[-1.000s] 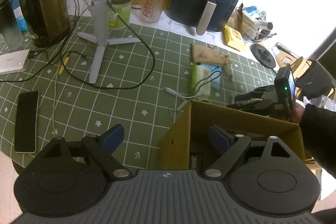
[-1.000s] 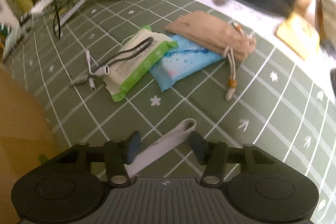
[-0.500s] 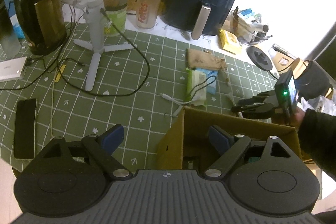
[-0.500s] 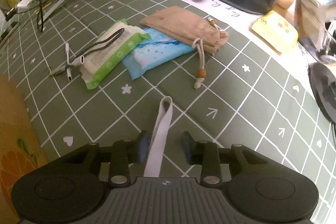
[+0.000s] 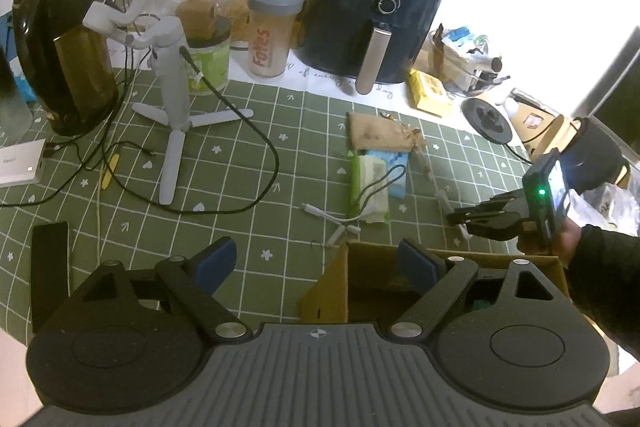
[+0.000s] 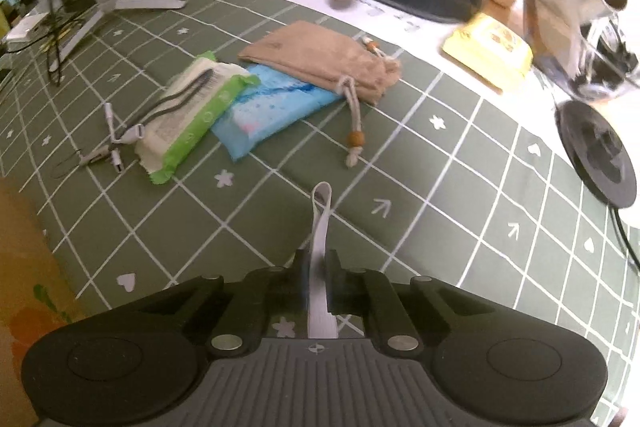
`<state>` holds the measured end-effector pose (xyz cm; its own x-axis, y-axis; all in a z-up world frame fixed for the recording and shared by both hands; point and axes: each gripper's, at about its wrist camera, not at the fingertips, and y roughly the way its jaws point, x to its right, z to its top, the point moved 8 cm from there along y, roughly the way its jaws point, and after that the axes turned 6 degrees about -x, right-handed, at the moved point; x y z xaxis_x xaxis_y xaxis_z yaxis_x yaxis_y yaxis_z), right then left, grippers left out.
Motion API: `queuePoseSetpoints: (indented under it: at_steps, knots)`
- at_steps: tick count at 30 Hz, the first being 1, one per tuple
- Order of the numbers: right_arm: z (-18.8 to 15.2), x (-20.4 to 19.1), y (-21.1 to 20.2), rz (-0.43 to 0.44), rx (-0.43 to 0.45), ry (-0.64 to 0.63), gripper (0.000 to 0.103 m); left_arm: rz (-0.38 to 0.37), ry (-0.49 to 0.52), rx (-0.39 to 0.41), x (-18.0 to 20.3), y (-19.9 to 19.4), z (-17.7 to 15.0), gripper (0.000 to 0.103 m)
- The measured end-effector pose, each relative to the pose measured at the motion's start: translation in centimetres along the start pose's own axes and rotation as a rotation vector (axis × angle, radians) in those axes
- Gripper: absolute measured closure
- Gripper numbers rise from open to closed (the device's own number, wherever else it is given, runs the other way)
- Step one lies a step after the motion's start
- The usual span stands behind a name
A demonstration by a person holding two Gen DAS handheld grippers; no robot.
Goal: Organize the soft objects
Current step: 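Move the left gripper to the white earphone cable while the right holds the strap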
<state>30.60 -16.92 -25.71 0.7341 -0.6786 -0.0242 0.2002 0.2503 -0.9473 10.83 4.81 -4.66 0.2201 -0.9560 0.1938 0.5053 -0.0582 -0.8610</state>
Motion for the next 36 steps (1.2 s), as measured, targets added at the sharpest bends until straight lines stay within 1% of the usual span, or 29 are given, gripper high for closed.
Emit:
queuePoseSetpoints:
  at_steps: [4,7,9,15,17,22,28,36]
  knots:
    - [-0.1,0.3,0.4,-0.010,-0.004,0.020,0.091,-0.006,0.020,0.010,0.1,0.0,0.7,0.014]
    - [0.1,0.6,0.5,-0.032,-0.008,0.028,0.091,-0.008,0.039,0.020,0.2,0.0,1.3,0.014]
    - [0.2,1.0,0.5,-0.043,-0.007,0.055,0.092,-0.010,0.051,0.026,0.3,0.1,1.7,0.014]
    - [0.1,2.6,0.2,0.007,0.012,0.201,0.092,-0.019,0.088,0.042,0.3,0.2,3.0,0.014]
    - [0.0,2.9,0.3,0.000,0.010,0.218,0.095,-0.023,0.105,0.045,0.3,0.4,3.5,0.014]
    - [0.0,3.4,-0.3,0.017,0.022,0.266,0.099,-0.036,0.158,0.043,0.7,1.4,4.4,0.014]
    - [-0.1,3.4,-2.3,0.043,0.048,0.283,0.099,-0.076,0.237,0.013,1.2,3.1,4.7,0.014]
    - [-0.7,3.5,-7.0,0.061,0.118,0.314,0.099,-0.124,0.341,-0.080,1.9,7.1,4.9,0.015]
